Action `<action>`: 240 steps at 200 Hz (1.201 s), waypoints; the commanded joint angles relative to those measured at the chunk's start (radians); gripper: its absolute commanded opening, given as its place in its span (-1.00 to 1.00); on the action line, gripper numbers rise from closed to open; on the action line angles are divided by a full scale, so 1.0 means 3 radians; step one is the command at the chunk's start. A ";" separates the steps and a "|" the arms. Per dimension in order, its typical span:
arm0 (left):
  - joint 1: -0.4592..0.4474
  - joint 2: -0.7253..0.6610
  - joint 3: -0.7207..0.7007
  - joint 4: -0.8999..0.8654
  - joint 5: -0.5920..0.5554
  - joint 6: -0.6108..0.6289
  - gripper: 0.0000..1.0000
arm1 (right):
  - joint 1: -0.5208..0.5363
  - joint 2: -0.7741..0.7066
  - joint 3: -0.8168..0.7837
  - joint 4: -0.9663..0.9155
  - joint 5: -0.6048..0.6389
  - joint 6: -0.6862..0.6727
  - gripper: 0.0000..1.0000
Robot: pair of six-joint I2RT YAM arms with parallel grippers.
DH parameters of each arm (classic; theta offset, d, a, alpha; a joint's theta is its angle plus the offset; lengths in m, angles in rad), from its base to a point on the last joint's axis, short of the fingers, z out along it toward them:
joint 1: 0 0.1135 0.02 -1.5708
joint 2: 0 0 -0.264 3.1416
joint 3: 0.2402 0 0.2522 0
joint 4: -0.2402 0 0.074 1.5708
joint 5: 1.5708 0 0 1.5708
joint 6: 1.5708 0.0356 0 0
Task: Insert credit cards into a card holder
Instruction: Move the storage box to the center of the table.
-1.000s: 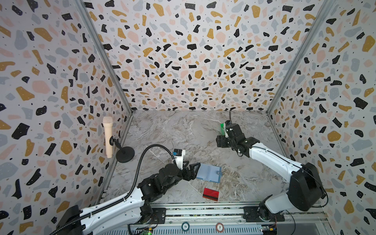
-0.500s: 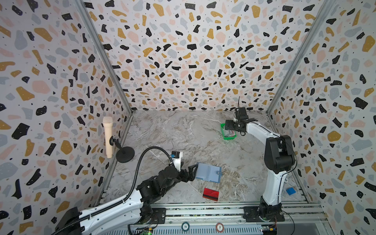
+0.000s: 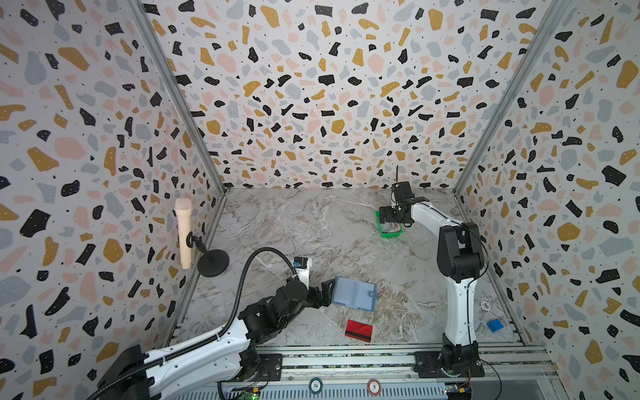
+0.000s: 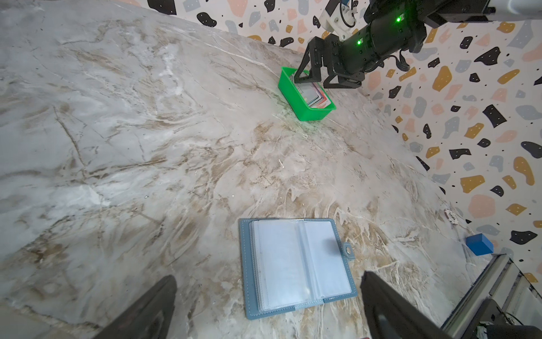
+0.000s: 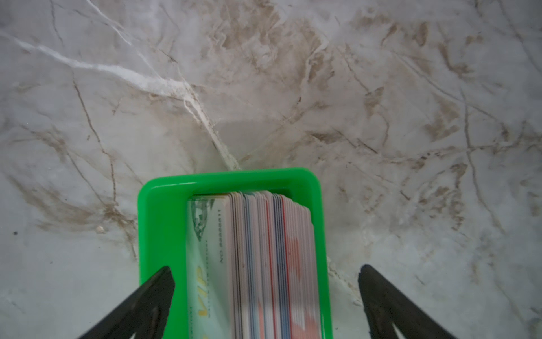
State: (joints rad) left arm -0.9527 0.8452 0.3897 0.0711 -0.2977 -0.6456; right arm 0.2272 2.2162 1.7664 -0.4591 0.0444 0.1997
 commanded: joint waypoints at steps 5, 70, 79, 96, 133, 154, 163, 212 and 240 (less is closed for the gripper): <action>0.0040 0.0023 0.0097 0.0059 -0.0048 0.0040 0.99 | 0.0009 0.0115 0.0221 -0.0223 0.0028 -0.0135 0.98; 0.0087 0.0014 0.0092 0.0078 -0.0029 0.0020 0.99 | 0.0163 0.0319 0.0344 -0.0408 0.0230 -0.0305 0.63; 0.0096 0.0015 0.0088 0.0077 -0.0027 0.0020 0.99 | 0.0192 0.0301 0.0304 -0.0402 0.0231 -0.0310 0.55; 0.0112 0.0006 0.0087 0.0094 -0.0014 0.0025 0.99 | 0.0256 0.0253 0.0201 -0.0362 0.0213 -0.0308 0.44; 0.0185 -0.0007 0.0092 0.0101 -0.0004 0.0025 1.00 | 0.0491 0.0013 -0.0156 -0.0200 0.0123 -0.0249 0.30; 0.0280 0.0009 0.0086 0.0142 0.0054 0.0005 1.00 | 0.0675 -0.0179 -0.0452 -0.0059 0.0114 -0.0173 0.30; 0.0325 0.0011 0.0087 0.0172 0.0126 -0.0005 1.00 | 0.0742 -0.0258 -0.0582 0.0006 0.0116 -0.0127 0.30; 0.0409 -0.0002 0.0037 0.0225 0.0291 -0.0035 1.00 | 0.1064 -0.0625 -0.1074 0.0245 0.0211 0.0016 0.42; 0.0410 0.0003 0.0015 0.0244 0.0315 -0.0047 1.00 | 0.1124 -0.0521 -0.1043 0.0223 0.0306 0.0017 0.66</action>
State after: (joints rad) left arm -0.8356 0.8528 0.3897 0.0986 -0.2234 -0.6521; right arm 0.5629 2.0651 1.4422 -0.3878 0.0948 0.1864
